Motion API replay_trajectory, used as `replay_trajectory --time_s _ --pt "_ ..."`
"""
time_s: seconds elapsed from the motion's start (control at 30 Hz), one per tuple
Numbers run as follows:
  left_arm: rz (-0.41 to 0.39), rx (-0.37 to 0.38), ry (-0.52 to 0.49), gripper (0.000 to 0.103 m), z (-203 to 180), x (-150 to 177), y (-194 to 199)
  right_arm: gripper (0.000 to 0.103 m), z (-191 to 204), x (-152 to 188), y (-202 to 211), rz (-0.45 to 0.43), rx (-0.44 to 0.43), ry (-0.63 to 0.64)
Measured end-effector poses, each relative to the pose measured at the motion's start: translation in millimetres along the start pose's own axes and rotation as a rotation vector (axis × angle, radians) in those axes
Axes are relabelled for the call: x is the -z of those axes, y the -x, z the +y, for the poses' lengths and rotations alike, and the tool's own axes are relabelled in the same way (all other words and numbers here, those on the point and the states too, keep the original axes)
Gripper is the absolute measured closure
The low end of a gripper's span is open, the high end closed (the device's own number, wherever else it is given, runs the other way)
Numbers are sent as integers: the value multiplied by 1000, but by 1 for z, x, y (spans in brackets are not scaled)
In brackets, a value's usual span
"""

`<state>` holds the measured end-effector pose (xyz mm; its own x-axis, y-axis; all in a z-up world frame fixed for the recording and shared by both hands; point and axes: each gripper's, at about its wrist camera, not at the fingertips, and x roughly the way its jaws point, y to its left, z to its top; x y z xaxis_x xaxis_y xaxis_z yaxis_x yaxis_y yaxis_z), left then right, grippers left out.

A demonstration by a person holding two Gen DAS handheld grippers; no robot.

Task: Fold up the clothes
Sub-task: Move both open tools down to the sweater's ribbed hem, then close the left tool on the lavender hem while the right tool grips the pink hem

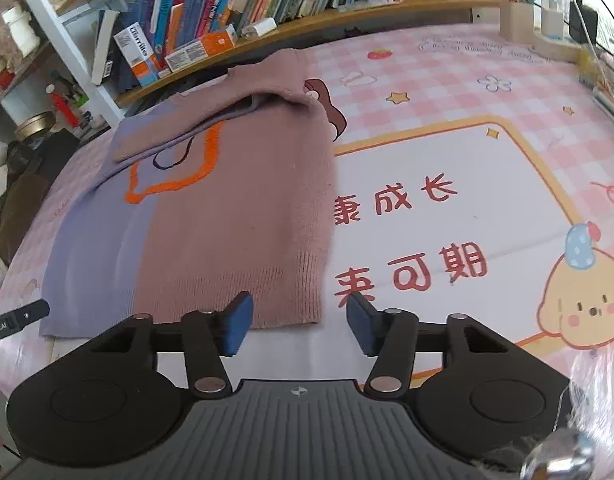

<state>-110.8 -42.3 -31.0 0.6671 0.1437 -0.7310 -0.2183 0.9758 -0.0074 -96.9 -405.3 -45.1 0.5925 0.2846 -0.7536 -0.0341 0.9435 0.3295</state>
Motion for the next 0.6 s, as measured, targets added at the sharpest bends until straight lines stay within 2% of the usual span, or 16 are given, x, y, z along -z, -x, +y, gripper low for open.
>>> replay_trajectory --time_s 0.1,0.23,0.33,0.4,0.43,0.47,0.5,0.53,0.6 --pt "12 10 14 21 6 -4 -8 58 -2 -5 -5 -6 15 -41" --pt "30 25 40 28 14 -9 -19 58 -5 -14 -10 -25 42 -73" --pt "46 36 57 37 20 -13 -28 61 -8 -21 -15 -37 51 -95" --pt "43 33 63 50 22 -15 -32 65 -9 -25 -19 -37 54 -109" --pt "41 33 61 53 23 -16 -33 68 -9 -26 -22 -32 55 -115" --pt "40 39 60 63 23 -18 -35 70 -8 -26 -24 -29 57 -114" --pt "39 47 58 72 23 -19 -36 75 -5 -26 -26 -29 61 -108" --pt "38 56 56 76 23 -20 -36 83 -3 -26 -28 -26 64 -97" --pt "35 73 46 88 21 -22 -37 90 4 -27 -30 -20 69 -72"
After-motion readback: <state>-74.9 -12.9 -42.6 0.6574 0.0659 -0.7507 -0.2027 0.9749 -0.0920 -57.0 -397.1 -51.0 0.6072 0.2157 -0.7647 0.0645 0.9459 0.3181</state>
